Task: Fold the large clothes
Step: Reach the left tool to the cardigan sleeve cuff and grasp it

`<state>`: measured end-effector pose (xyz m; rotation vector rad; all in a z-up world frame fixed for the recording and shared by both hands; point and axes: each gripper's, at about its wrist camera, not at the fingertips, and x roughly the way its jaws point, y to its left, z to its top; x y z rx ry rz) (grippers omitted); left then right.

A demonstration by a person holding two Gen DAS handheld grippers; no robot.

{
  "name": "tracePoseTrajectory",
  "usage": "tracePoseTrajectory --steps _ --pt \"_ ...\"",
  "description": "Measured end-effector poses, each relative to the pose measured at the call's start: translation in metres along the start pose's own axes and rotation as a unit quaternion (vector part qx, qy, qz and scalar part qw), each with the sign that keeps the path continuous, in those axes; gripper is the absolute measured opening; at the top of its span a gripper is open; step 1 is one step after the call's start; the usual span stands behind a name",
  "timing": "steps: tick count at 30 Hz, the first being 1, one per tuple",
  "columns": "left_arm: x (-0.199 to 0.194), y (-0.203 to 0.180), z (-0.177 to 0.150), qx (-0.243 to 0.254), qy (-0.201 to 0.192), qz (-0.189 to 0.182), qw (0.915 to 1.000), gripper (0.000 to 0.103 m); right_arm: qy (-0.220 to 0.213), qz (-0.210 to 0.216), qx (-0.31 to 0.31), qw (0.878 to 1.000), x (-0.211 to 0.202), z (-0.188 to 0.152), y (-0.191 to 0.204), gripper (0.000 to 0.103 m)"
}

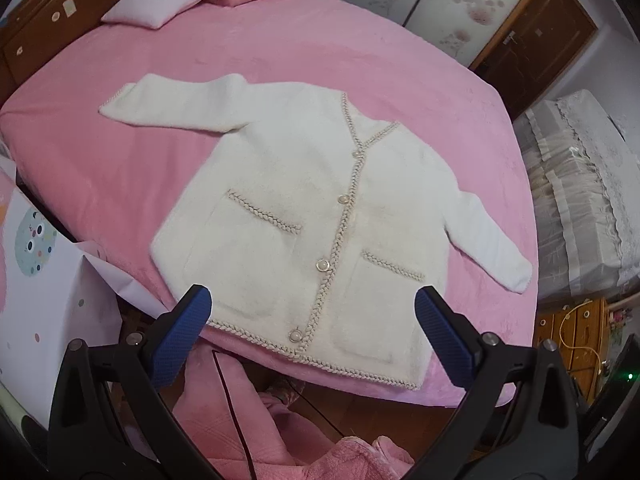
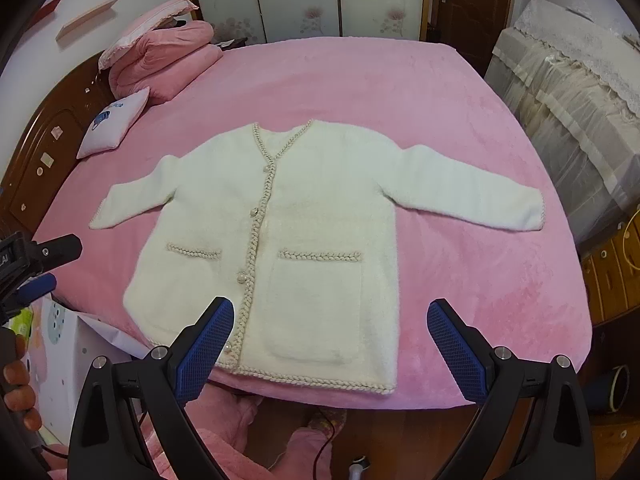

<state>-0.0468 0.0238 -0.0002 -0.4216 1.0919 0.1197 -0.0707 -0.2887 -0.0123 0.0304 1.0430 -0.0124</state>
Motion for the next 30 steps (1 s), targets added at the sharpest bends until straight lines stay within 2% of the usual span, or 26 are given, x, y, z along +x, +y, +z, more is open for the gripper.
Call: tracePoseTrajectory --steps 6,9,12,16,19,21,23,25,27,30 --pt "0.020 0.045 0.046 -0.023 0.006 0.006 0.9997 0.101 -0.001 -0.011 0.022 1.000 0.023 0.013 0.020 0.099" --pt "0.032 0.094 0.078 -0.053 0.014 -0.005 0.9985 0.100 0.011 -0.017 0.035 0.999 0.043 0.025 0.045 0.099" --pt "0.049 0.155 0.112 -0.101 0.031 0.012 0.9944 0.095 0.047 -0.014 0.036 0.998 0.074 0.040 0.085 0.099" --pt "0.074 0.254 0.161 -0.176 0.045 0.025 0.9831 0.087 0.082 -0.010 0.026 0.996 0.107 0.059 0.155 0.099" --pt "0.093 0.322 0.196 -0.212 0.047 0.047 0.9751 0.083 0.111 -0.005 0.015 0.994 0.134 0.078 0.209 0.099" --pt "0.103 0.366 0.219 -0.235 0.033 0.073 0.9687 0.082 0.127 -0.007 0.016 0.992 0.152 0.091 0.247 0.099" --pt "0.117 0.413 0.243 -0.265 0.016 0.081 0.9606 0.082 0.134 0.007 0.015 0.991 0.167 0.103 0.284 0.099" --pt "0.140 0.460 0.263 -0.296 0.004 0.075 0.9522 0.082 0.136 0.024 0.014 0.990 0.178 0.113 0.310 0.099" --pt "0.161 0.489 0.272 -0.318 -0.004 0.053 0.9468 0.082 0.141 0.039 0.004 0.989 0.192 0.121 0.344 0.099" --pt "0.196 0.530 0.282 -0.348 -0.022 0.032 0.9367 0.082 0.156 0.040 -0.014 0.987 0.211 0.127 0.387 0.099"
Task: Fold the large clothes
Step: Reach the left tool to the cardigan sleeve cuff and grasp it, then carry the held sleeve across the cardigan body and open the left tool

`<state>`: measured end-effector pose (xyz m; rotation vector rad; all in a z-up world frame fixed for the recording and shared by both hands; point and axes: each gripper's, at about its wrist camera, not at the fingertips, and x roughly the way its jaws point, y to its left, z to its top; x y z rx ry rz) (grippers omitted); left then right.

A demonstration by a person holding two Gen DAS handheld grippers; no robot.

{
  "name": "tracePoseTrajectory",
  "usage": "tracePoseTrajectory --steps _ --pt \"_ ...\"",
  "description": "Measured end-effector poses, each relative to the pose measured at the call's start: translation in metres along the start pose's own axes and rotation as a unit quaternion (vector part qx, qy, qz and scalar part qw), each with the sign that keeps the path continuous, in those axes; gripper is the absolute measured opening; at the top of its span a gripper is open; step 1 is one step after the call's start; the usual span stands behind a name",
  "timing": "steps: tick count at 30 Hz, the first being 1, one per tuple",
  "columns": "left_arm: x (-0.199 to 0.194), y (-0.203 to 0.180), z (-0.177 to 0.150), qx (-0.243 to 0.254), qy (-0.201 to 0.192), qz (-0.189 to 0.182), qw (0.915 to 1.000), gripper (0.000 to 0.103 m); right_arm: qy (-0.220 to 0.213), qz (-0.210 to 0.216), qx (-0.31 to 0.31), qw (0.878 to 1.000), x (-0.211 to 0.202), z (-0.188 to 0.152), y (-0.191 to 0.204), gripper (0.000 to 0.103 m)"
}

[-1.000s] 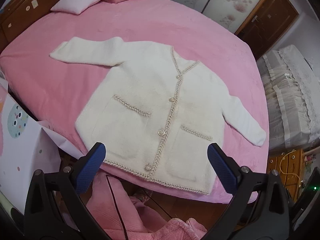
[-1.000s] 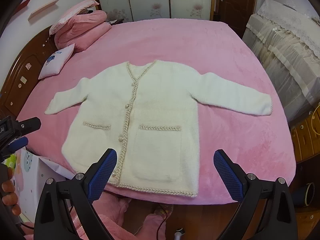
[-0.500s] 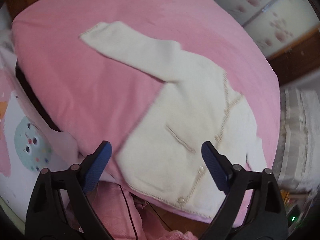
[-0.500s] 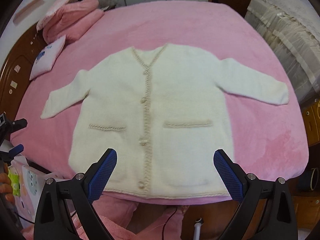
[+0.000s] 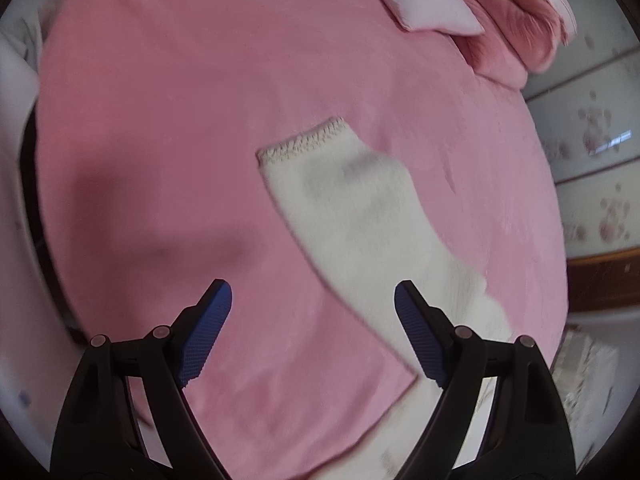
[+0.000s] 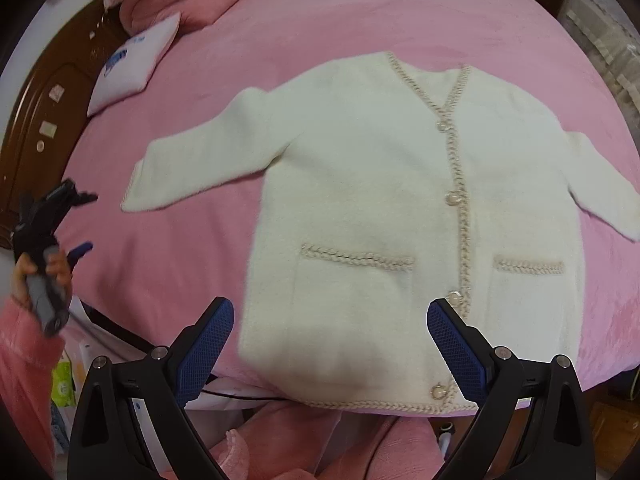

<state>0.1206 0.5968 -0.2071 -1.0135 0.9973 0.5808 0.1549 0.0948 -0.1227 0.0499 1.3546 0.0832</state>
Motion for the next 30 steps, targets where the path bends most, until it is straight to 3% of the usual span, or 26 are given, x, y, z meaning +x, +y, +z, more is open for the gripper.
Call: tracePoseTrajectory --steps 4,8,11,12,14,15,16,19,20,22,26,30 --pt "0.050 0.020 0.012 -0.028 -0.004 0.004 0.9996 0.082 0.003 0.007 -0.003 1.000 0.014 0.002 0.034 0.099" --pt "0.108 0.050 0.020 -0.122 0.015 0.010 0.9924 0.081 0.022 0.017 -0.018 0.999 0.034 0.001 0.059 0.099" --pt "0.126 0.058 0.026 -0.133 -0.014 0.013 0.9910 0.080 0.041 0.017 -0.026 0.999 0.050 -0.001 0.069 0.099" --pt "0.127 0.058 0.029 -0.126 -0.038 -0.003 0.9913 0.075 0.050 0.015 -0.028 0.998 0.052 -0.005 0.063 0.099" --pt "0.129 0.057 0.033 -0.110 -0.067 -0.026 0.9913 0.045 0.064 0.006 -0.027 0.998 0.063 -0.005 0.069 0.099" --pt "0.134 0.057 0.038 -0.103 -0.069 -0.028 0.9919 0.022 0.067 0.004 -0.022 0.998 0.065 -0.007 0.066 0.099" --pt "0.136 0.057 0.040 -0.099 -0.067 -0.028 0.9924 0.013 0.069 0.004 -0.016 0.997 0.065 -0.008 0.064 0.099" --pt "0.131 0.057 0.043 -0.107 -0.072 -0.042 0.9907 0.007 0.072 0.008 0.008 0.997 0.068 -0.008 0.056 0.099" --pt "0.125 0.048 0.038 -0.109 -0.076 -0.053 0.9897 0.006 0.072 0.007 0.014 0.997 0.070 -0.009 0.052 0.099" --pt "0.108 0.042 0.030 -0.113 -0.090 -0.108 0.9835 0.006 0.068 0.006 0.026 0.997 0.075 -0.007 0.046 0.099" --pt "0.081 0.022 0.008 -0.117 -0.089 -0.226 0.9629 0.006 0.061 0.014 0.043 0.997 0.073 -0.002 0.033 0.099" --pt "0.050 -0.021 -0.022 -0.076 -0.095 -0.300 0.9461 0.006 0.047 0.030 0.043 0.998 0.069 0.002 0.007 0.099"
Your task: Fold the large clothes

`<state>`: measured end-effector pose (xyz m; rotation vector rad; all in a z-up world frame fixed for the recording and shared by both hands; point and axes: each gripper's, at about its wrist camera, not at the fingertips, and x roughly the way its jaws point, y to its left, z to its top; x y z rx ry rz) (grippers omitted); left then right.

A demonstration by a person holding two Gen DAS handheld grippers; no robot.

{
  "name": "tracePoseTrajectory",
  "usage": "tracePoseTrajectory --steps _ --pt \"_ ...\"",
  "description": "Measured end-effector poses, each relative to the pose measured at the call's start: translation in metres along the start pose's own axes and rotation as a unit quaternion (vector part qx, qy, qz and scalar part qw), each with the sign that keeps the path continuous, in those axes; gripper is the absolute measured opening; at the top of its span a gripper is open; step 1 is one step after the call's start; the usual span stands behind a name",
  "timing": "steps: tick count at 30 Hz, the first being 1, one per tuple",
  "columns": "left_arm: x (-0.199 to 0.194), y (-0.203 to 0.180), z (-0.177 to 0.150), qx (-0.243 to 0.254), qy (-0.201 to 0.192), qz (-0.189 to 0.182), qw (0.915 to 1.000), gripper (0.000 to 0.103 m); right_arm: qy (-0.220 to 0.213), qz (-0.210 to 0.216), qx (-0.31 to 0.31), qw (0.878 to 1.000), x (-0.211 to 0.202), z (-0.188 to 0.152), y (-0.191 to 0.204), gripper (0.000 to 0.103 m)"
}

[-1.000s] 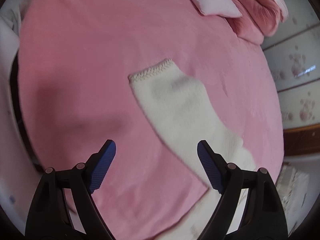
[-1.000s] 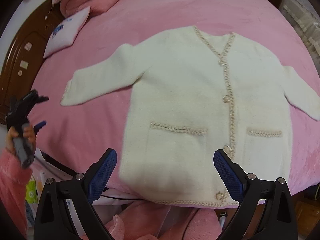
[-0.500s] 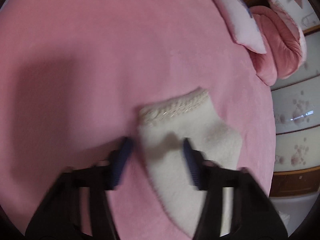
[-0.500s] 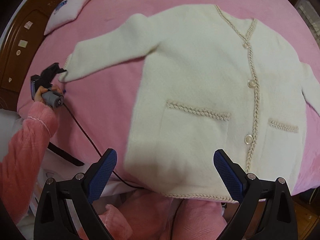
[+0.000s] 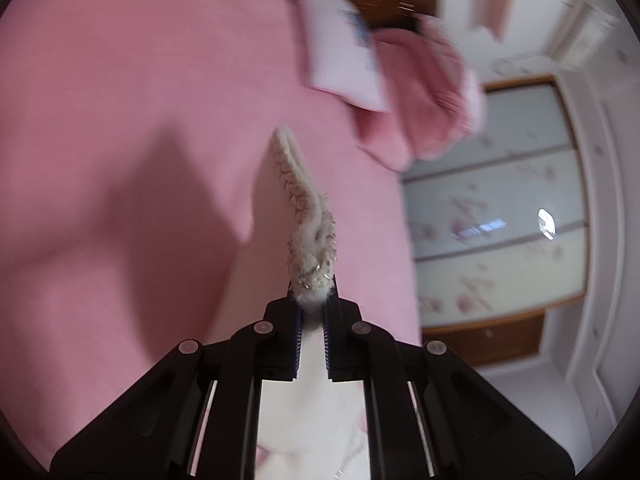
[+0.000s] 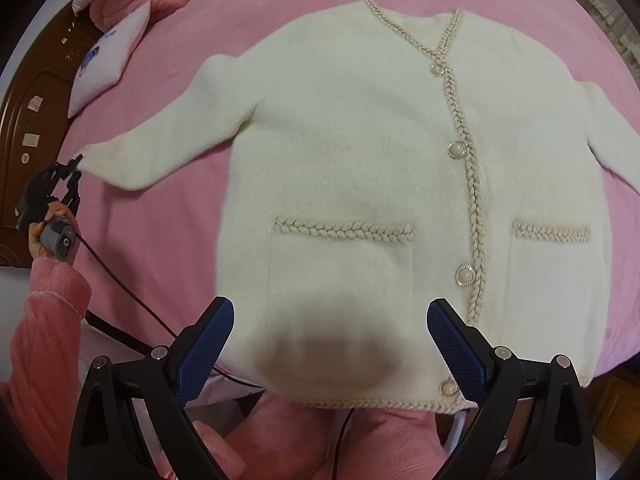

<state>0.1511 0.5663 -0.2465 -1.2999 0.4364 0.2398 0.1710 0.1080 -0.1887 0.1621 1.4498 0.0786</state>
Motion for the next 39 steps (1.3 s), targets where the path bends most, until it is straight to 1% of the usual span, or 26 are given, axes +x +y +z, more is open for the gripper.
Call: tracePoseTrajectory --steps 1,3,6,9,11,13,15,16,17,18,19,20,21,22,23,25,27,28,29,30,31,33,34,35,38,39 --pt "-0.002 -0.013 -0.009 0.012 0.005 -0.014 0.9998 0.006 -0.004 0.004 -0.002 1.000 -0.002 0.001 -0.003 0.099" --pt "0.003 -0.040 -0.032 0.029 0.035 -0.047 0.9979 0.006 -0.021 0.012 -0.005 1.000 -0.008 0.006 -0.013 0.099" --pt "0.014 -0.084 -0.069 0.055 0.077 -0.085 0.9919 0.006 -0.042 0.025 0.001 0.999 -0.015 0.023 -0.033 0.099" --pt "0.034 -0.127 -0.124 0.109 0.134 -0.102 0.9797 0.006 -0.065 0.043 0.014 0.997 -0.024 0.043 -0.054 0.099" --pt "0.054 -0.150 -0.168 0.146 0.177 -0.100 0.9681 0.006 -0.093 0.048 0.028 0.994 -0.035 0.058 -0.073 0.099" --pt "0.074 -0.166 -0.212 0.170 0.213 -0.088 0.9581 0.006 -0.120 0.054 0.042 0.990 -0.040 0.077 -0.109 0.099" --pt "0.092 -0.180 -0.262 0.220 0.242 -0.053 0.9434 0.007 -0.142 0.055 0.058 0.987 -0.042 0.090 -0.131 0.099" --pt "0.101 -0.189 -0.289 0.266 0.253 -0.023 0.9298 0.008 -0.153 0.058 0.067 0.984 -0.043 0.099 -0.144 0.099" --pt "0.111 -0.196 -0.316 0.317 0.262 0.011 0.9115 0.010 -0.169 0.064 0.080 0.980 -0.042 0.106 -0.153 0.099" --pt "0.118 -0.200 -0.339 0.350 0.272 0.036 0.8956 0.017 -0.176 0.068 0.088 0.978 -0.040 0.117 -0.170 0.099" --pt "0.126 -0.200 -0.360 0.374 0.287 0.056 0.8803 0.030 -0.178 0.072 0.097 0.977 -0.034 0.125 -0.179 0.099" --pt "0.124 -0.196 -0.377 0.378 0.308 0.065 0.8707 0.036 -0.173 0.074 0.105 0.977 -0.030 0.132 -0.188 0.099" --pt "0.131 -0.192 -0.390 0.372 0.331 0.083 0.8632 0.045 -0.163 0.078 0.113 0.977 -0.021 0.143 -0.201 0.099" --pt "0.131 -0.188 -0.400 0.363 0.338 0.104 0.8621 0.049 -0.152 0.088 0.121 0.977 -0.014 0.149 -0.207 0.099" --pt "0.131 -0.184 -0.407 0.351 0.340 0.127 0.8634 0.051 -0.146 0.097 0.125 0.977 -0.008 0.154 -0.214 0.099" --pt "0.136 -0.169 -0.406 0.320 0.345 0.154 0.8689 0.059 -0.141 0.106 0.130 0.976 0.003 0.155 -0.232 0.099" --pt "0.125 -0.147 -0.409 0.307 0.350 0.180 0.8666 0.063 -0.128 0.127 0.125 0.976 0.015 0.160 -0.235 0.099" --pt "0.117 -0.138 -0.414 0.311 0.348 0.196 0.8623 0.063 -0.121 0.135 0.121 0.976 0.018 0.155 -0.237 0.098" --pt "0.103 -0.111 -0.412 0.317 0.346 0.210 0.8576 0.063 -0.107 0.149 0.117 0.976 0.025 0.158 -0.234 0.098" --pt "0.101 -0.100 -0.411 0.325 0.343 0.235 0.8495 0.063 -0.098 0.161 0.114 0.975 0.034 0.154 -0.238 0.096" --pt "0.099 -0.089 -0.407 0.329 0.341 0.259 0.8417 0.063 -0.087 0.177 0.113 0.974 0.046 0.152 -0.242 0.089" --pt "0.105 -0.070 -0.394 0.332 0.340 0.303 0.8259 0.063 -0.065 0.201 0.104 0.972 0.068 0.158 -0.233 0.080" --pt "0.103 -0.061 -0.389 0.337 0.337 0.325 0.8166 0.063 -0.052 0.205 0.098 0.973 0.079 0.161 -0.227 0.078" --pt "0.103 -0.055 -0.385 0.342 0.334 0.338 0.8109 0.063 -0.041 0.212 0.094 0.972 0.091 0.165 -0.219 0.078" --pt "0.100 -0.036 -0.372 0.354 0.321 0.362 0.8004 0.063 -0.021 0.236 0.100 0.966 0.129 0.173 -0.199 0.077" --pt "0.099 -0.033 -0.367 0.355 0.317 0.368 0.7990 0.063 -0.015 0.237 0.101 0.966 0.140 0.176 -0.193 0.076"
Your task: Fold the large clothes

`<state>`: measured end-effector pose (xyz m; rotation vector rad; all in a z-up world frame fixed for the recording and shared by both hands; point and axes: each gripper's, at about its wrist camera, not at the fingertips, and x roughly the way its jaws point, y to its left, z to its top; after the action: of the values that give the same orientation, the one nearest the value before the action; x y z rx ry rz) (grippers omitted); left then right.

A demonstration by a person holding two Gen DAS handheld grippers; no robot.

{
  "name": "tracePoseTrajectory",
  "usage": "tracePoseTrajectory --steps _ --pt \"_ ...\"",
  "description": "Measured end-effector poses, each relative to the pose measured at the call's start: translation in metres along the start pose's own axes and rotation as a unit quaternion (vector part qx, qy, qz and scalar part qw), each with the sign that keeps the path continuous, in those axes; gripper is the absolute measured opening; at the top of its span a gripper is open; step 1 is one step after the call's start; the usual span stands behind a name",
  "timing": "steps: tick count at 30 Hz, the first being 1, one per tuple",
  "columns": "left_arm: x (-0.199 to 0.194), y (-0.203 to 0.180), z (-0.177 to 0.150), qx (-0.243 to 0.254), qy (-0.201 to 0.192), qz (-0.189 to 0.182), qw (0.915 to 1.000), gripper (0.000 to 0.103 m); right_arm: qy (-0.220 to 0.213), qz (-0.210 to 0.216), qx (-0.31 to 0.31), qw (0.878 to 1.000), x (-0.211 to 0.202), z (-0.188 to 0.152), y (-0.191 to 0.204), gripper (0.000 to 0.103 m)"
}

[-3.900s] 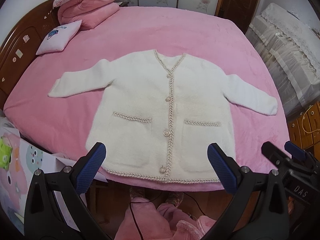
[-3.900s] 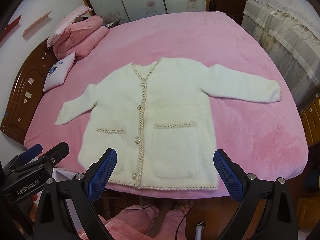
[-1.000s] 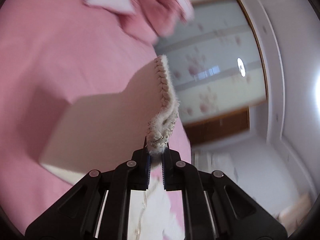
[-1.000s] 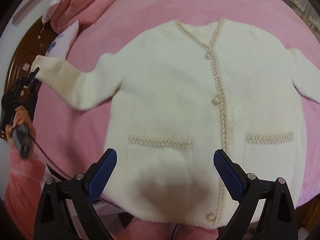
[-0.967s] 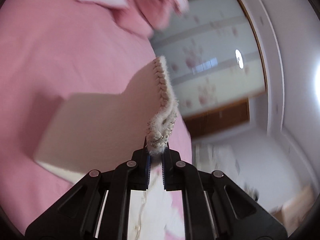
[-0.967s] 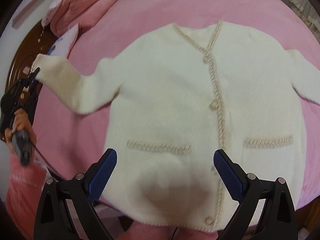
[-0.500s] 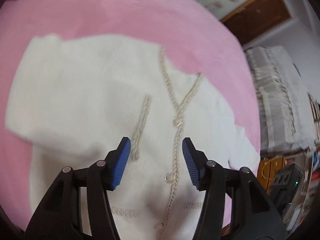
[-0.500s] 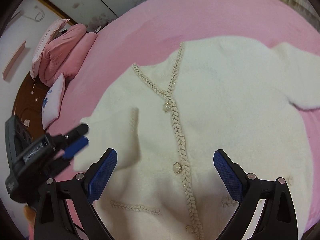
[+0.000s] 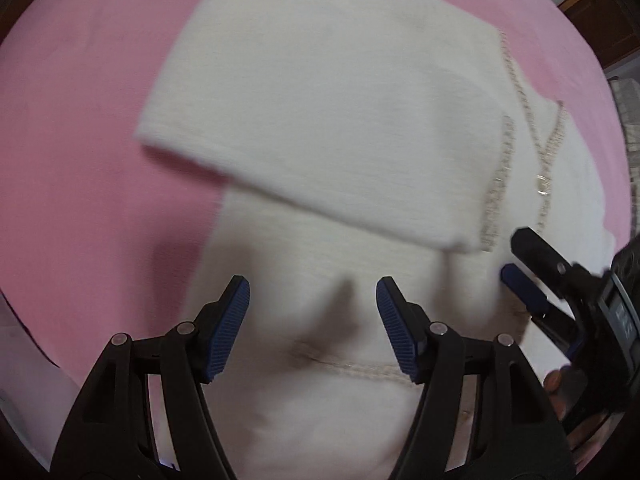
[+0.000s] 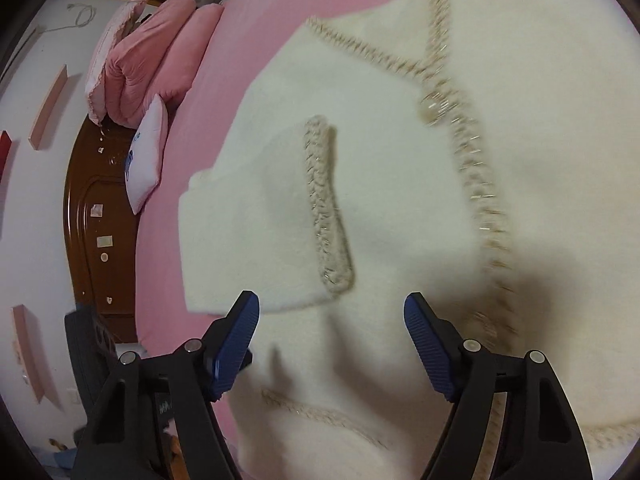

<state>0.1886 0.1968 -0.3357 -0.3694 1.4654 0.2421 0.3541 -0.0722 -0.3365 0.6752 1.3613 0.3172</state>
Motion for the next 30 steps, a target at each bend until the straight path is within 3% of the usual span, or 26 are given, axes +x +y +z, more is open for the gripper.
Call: tracePoseTrajectory --steps 5,6,7,8,10,13,16,20,25,30 --pt "0.003 0.028 0.008 -0.031 0.001 0.024 0.9992 0.063 0.018 -0.070 -0.004 0.997 0.049 0.017 0.008 0.054" --pt "0.004 0.033 0.010 -0.041 0.005 0.025 0.9988 0.063 0.017 -0.067 -0.010 0.998 0.052 0.020 0.013 0.040" --pt "0.002 0.036 0.012 -0.050 0.004 0.022 0.9985 0.063 0.017 -0.052 -0.014 0.998 0.054 0.022 0.018 0.032" --pt "0.002 0.040 0.013 -0.060 -0.001 0.017 0.9980 0.063 0.020 -0.054 -0.015 0.998 0.057 0.024 0.022 0.032" --pt "0.003 0.046 0.015 -0.075 -0.009 0.012 0.9971 0.063 0.027 -0.054 -0.027 0.998 0.062 0.028 0.030 0.013" --pt "0.010 0.054 0.017 -0.084 -0.007 0.021 0.9963 0.063 0.010 -0.040 -0.044 0.998 0.044 0.036 0.044 0.012" --pt "0.018 0.063 0.013 -0.082 0.012 0.038 0.9958 0.063 -0.045 0.004 -0.048 0.998 -0.001 0.047 0.053 0.011" --pt "0.025 0.066 0.012 -0.096 0.005 0.039 0.9946 0.063 -0.116 -0.002 -0.059 0.991 -0.069 0.051 0.056 0.011" --pt "0.025 0.074 0.007 -0.095 -0.003 0.048 0.9944 0.063 -0.173 -0.084 -0.085 0.978 -0.142 0.047 0.022 0.011" --pt "0.023 0.089 -0.003 -0.102 -0.010 0.067 0.9925 0.063 -0.151 -0.169 -0.036 0.973 -0.164 0.053 -0.056 0.012"
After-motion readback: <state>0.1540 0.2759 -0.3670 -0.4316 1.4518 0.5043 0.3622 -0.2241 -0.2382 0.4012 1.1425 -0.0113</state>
